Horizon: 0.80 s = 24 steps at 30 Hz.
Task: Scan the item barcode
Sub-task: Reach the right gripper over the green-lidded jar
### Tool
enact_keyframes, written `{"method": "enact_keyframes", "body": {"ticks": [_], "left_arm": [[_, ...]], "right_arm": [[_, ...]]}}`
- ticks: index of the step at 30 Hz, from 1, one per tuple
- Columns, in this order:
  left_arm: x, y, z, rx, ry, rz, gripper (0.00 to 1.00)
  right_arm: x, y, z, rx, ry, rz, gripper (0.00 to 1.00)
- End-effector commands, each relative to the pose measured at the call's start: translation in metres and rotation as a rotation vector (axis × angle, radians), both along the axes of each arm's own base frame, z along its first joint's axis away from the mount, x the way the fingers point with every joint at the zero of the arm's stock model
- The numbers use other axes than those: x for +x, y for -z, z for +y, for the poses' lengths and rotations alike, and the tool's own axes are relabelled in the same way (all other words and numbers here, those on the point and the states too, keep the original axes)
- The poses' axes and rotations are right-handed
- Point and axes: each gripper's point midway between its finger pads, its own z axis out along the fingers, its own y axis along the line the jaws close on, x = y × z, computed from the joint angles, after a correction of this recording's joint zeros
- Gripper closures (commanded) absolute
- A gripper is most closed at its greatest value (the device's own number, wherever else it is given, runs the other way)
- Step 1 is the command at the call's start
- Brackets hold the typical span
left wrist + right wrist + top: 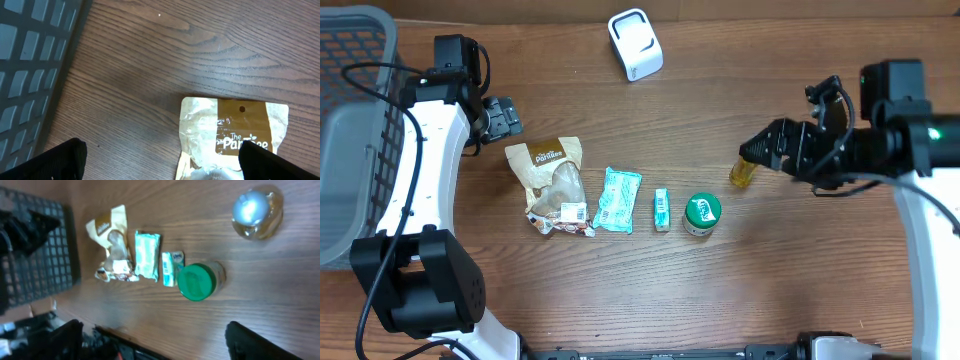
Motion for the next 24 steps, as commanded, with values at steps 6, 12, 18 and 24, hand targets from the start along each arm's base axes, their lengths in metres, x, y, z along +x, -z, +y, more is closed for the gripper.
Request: {"method": "enact_keyframes", "body": {"ticks": [6,12,18,24], "left_arm": [[0.002,-0.009,-0.001,0.015,0.009,-0.023,0.0],[0.001,-0.009,-0.001,0.015,0.008,-0.023,0.0],[0.001,-0.009,-0.001,0.015,0.008,-0.023,0.0],[0.002,-0.009,-0.001,0.015,0.009,-0.023,0.0]], "right_arm": [[0.005,0.048,-0.007,-0.368,0.416,0.191,0.11],[-0.009,0.087,0.024,-0.491,0.468,0.215,0.06],[-0.007,0.138,0.049,-0.483,0.465,0.226,0.0],[-0.005,0.165,0.055,-0.491,0.452,0.265,0.0]]}}
